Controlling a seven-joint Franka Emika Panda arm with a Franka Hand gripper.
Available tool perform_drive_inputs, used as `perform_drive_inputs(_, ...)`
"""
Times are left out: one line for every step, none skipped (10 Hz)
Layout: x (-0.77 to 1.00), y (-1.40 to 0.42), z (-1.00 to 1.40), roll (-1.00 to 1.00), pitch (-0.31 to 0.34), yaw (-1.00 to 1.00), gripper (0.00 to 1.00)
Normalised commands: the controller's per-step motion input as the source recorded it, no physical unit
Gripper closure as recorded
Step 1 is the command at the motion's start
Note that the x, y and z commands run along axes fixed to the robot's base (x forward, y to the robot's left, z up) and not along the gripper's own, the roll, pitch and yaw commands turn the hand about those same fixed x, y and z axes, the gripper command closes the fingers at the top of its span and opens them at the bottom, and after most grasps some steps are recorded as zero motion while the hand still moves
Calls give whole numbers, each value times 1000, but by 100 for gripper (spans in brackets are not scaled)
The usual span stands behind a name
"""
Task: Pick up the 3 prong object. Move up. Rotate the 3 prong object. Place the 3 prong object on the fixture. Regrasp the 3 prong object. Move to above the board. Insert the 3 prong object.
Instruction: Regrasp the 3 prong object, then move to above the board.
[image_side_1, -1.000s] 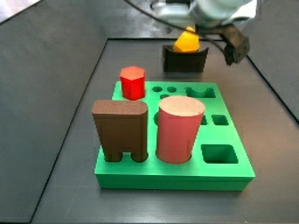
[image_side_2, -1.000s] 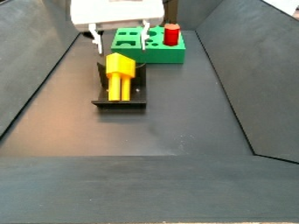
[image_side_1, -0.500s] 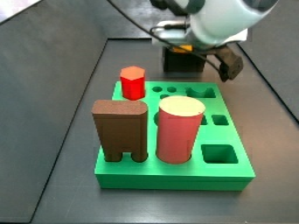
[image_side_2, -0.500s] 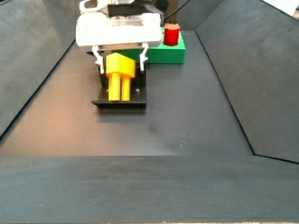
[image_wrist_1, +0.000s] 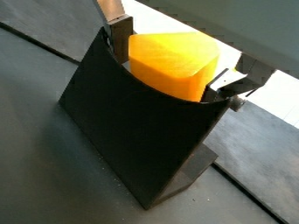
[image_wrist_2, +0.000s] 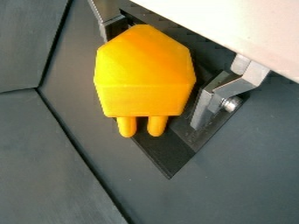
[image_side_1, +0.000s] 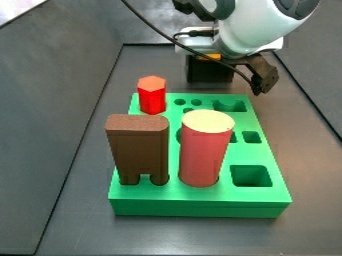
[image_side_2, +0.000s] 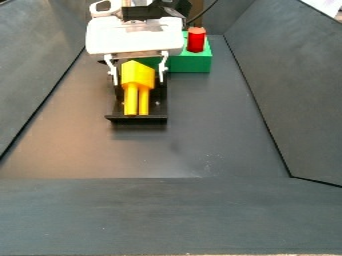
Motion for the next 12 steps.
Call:
perform_drive_inputs(0,0,0,0,0,0,100)
perform_drive_inputs(-16,0,1000,18,426,-176,100)
perform_drive_inputs(-16,-4,1000,-3,419,-140,100)
perform_drive_inputs(-18,-7,1000,-27,411,-62,100)
perform_drive_inputs(-18,-4,1000,-63,383,84,100)
perform_drive_inputs(-15,-5,1000,-78,333,185,100)
perform_drive_inputs(-10,-7,1000,-71,282,239,100)
perform_drive_inputs(-8,-8,1000,-57,241,261,100)
perform_drive_inputs(-2,-10,1000,-42,156,283,100)
perform_drive_inputs(3,-12,1000,-32,75,281,100)
perform_drive_inputs(6,-14,1000,-26,21,256,100)
perform_drive_inputs(7,-14,1000,-21,-9,234,100)
